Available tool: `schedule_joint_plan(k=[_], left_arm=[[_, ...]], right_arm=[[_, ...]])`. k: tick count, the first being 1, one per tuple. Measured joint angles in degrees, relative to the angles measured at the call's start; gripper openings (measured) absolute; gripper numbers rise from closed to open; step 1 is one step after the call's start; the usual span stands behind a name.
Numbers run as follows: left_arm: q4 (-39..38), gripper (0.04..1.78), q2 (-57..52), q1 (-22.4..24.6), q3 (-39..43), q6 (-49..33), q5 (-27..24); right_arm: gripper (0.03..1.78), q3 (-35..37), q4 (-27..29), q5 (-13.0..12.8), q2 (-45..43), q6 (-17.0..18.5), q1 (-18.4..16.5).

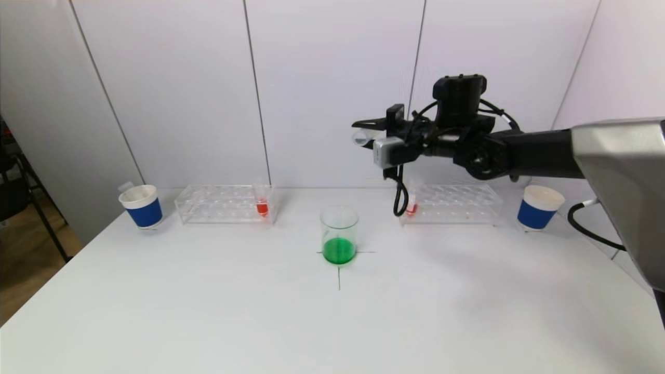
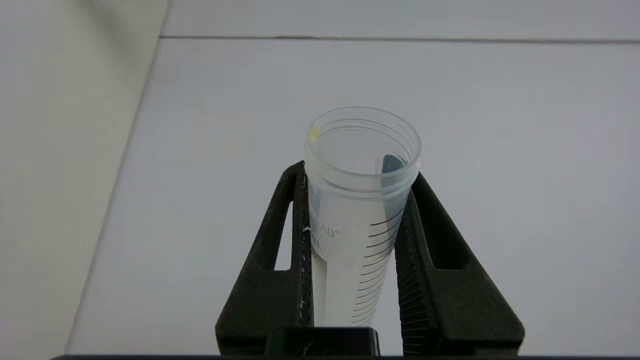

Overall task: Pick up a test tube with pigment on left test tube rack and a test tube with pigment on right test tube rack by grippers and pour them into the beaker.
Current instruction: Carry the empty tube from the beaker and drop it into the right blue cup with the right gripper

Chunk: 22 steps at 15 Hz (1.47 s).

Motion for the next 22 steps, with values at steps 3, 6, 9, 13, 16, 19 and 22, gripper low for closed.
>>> schedule_joint_plan(k=[3, 6, 9, 13, 16, 19, 22], left_arm=[[0.0, 1.76, 0.0, 0.0, 0.0, 0.0, 0.0], [0.0, 1.76, 0.0, 0.0, 0.0, 0.0, 0.0], [0.0, 1.76, 0.0, 0.0, 0.0, 0.0, 0.0], [0.0, 1.76, 0.0, 0.0, 0.0, 0.0, 0.0], [0.0, 1.76, 0.0, 0.0, 0.0, 0.0, 0.0], [0.0, 1.76, 0.0, 0.0, 0.0, 0.0, 0.0], [0.0, 1.76, 0.0, 0.0, 0.0, 0.0, 0.0]], right_arm=[[0.52, -4.6, 5.1, -4.6, -1.0, 4.5, -2.8], [0.52, -5.2, 5.4, -8.0, -2.7, 10.3, -6.3], [0.52, -5.3, 5.4, -12.2, -4.5, 18.9, -10.1], [0.52, -5.4, 4.9, -15.4, -6.3, 31.8, -14.8], [0.52, -5.4, 2.0, -18.5, -6.8, 42.0, -17.6], [0.52, -5.3, -1.7, -24.2, -6.6, 54.6, -20.0], [0.52, -5.0, -1.3, -27.5, -6.9, 65.1, -22.4]])
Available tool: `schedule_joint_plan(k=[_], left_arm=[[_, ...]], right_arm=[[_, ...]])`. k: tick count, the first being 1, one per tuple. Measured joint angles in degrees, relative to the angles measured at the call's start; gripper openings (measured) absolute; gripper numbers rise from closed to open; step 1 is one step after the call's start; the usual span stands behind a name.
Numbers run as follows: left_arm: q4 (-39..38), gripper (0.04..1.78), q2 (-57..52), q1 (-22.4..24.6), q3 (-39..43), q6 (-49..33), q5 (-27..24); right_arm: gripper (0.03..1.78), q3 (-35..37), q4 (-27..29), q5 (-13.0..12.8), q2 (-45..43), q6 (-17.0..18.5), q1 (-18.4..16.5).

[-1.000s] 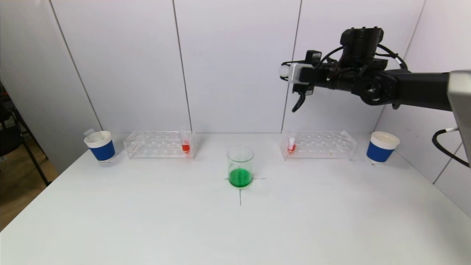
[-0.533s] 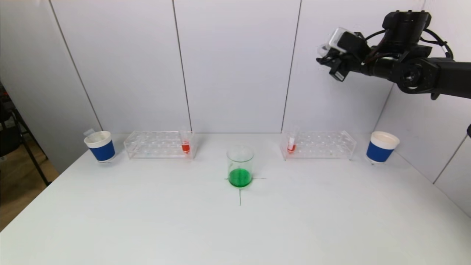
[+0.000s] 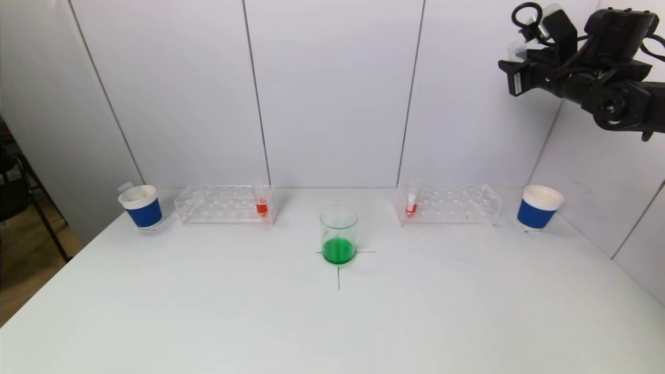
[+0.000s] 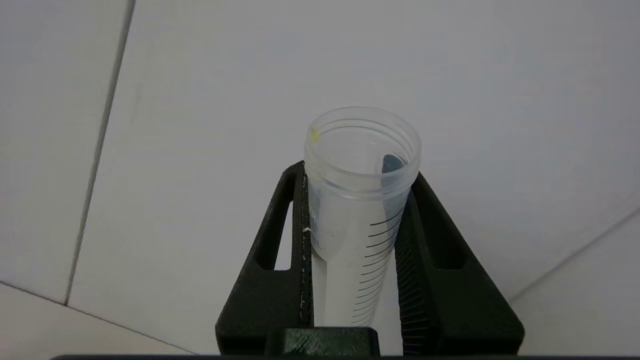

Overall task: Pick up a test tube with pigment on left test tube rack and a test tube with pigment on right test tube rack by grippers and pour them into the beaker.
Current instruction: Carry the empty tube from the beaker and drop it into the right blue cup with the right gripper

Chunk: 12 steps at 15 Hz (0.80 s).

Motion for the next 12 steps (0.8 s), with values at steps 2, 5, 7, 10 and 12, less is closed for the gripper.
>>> schedule_joint_plan(k=[2, 5, 7, 10, 12], left_arm=[[0.0, 1.76, 0.0, 0.0, 0.0, 0.0, 0.0], [0.0, 1.76, 0.0, 0.0, 0.0, 0.0, 0.0], [0.0, 1.76, 0.0, 0.0, 0.0, 0.0, 0.0], [0.0, 1.76, 0.0, 0.0, 0.0, 0.0, 0.0], [0.0, 1.76, 0.0, 0.0, 0.0, 0.0, 0.0]], right_arm=[[0.52, 0.1, 1.4, -0.8, -0.4, 6.9, -2.6], [0.52, 1.2, 3.3, -1.0, -0.9, 15.9, -5.8], [0.52, 4.4, 4.2, -1.0, -1.8, 20.7, -7.5], [0.52, 11.0, 3.9, -1.0, -3.1, 22.2, -9.8], [0.52, 16.8, 2.5, -0.9, -4.2, 22.7, -10.9]])
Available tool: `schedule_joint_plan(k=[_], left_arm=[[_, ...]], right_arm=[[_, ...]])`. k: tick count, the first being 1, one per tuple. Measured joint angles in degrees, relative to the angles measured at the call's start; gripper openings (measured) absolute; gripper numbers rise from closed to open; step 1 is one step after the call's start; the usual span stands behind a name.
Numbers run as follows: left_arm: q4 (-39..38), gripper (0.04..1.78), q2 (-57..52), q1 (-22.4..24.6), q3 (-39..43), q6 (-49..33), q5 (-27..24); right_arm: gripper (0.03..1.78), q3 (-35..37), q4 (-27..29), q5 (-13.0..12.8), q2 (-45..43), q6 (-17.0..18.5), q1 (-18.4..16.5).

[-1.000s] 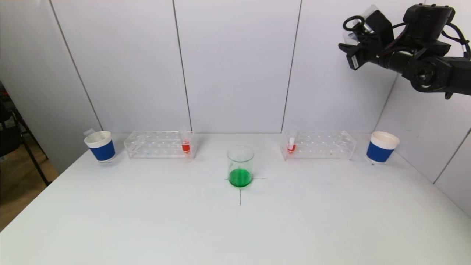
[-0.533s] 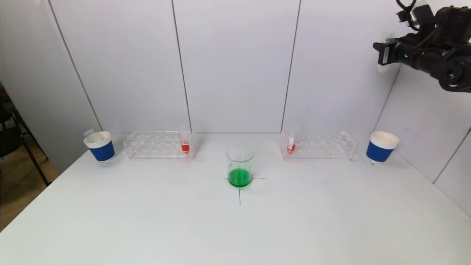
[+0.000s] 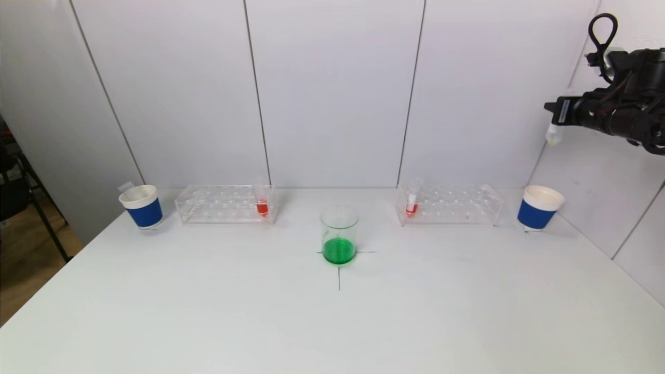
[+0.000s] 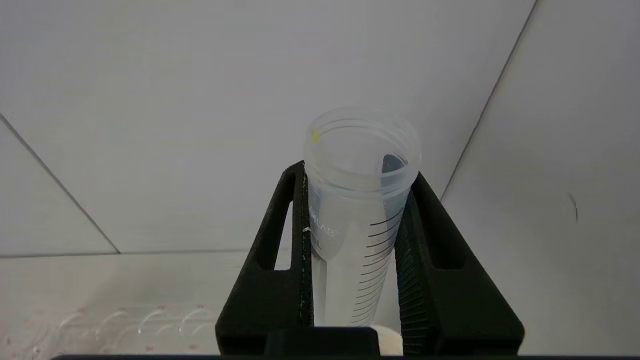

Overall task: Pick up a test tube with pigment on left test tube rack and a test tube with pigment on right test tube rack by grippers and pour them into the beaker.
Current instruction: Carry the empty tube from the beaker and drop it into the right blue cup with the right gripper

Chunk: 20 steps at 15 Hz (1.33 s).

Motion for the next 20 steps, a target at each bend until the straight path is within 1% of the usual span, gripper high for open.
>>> schedule_joint_plan(k=[2, 5, 7, 11, 16, 20], left_arm=[[0.0, 1.76, 0.0, 0.0, 0.0, 0.0, 0.0], [0.0, 1.76, 0.0, 0.0, 0.0, 0.0, 0.0], [0.0, 1.76, 0.0, 0.0, 0.0, 0.0, 0.0], [0.0, 1.76, 0.0, 0.0, 0.0, 0.0, 0.0], [0.0, 1.76, 0.0, 0.0, 0.0, 0.0, 0.0], [0.0, 1.76, 0.0, 0.0, 0.0, 0.0, 0.0]], right_arm=[[0.52, 6.3, -3.9, 0.0, -1.3, 1.3, -0.8], [0.52, 13.8, -12.3, 0.1, -2.8, 2.4, -1.0], [0.52, 16.5, -14.3, 0.1, -3.2, 2.8, -1.2], [0.52, 19.7, -15.7, 0.2, -3.2, 2.7, -1.3], [0.52, 22.1, -24.0, 0.4, -0.6, 2.5, -1.5], [0.52, 22.4, -26.0, 0.6, 2.4, 2.5, -1.8]])
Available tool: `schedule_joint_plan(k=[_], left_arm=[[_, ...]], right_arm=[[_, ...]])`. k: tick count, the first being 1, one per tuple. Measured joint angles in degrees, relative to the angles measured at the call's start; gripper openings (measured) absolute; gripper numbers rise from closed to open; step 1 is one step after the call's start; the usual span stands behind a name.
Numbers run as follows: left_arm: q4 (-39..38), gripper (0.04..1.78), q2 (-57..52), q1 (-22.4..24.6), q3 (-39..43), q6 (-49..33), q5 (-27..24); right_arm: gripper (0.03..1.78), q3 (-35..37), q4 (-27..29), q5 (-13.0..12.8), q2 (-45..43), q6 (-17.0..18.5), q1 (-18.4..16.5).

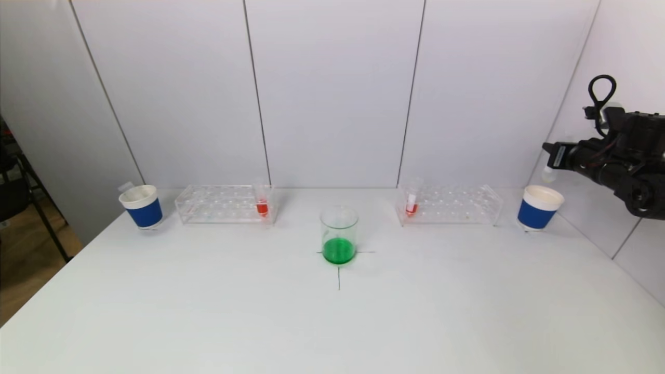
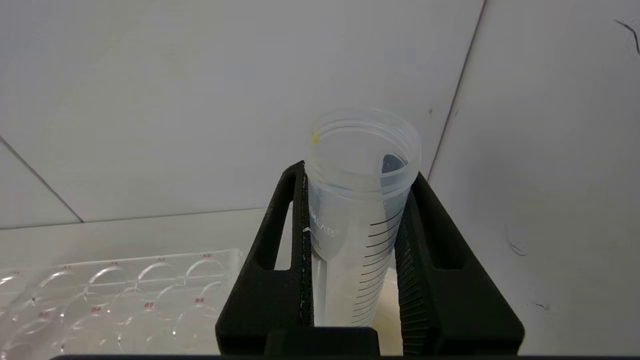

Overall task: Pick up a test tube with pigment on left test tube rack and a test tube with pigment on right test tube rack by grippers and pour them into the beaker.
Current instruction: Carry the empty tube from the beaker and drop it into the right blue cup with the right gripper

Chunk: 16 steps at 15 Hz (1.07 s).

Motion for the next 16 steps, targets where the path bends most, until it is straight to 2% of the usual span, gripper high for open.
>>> schedule_joint_plan(k=[8, 16], left_arm=[[0.0, 1.76, 0.0, 0.0, 0.0, 0.0, 0.0], [0.0, 1.76, 0.0, 0.0, 0.0, 0.0, 0.0]], right_arm=[[0.52, 0.0, -3.8, 0.1, 4.4, -0.1, -1.0], [0.52, 0.4, -4.1, 0.2, 6.6, -0.1, -1.4]])
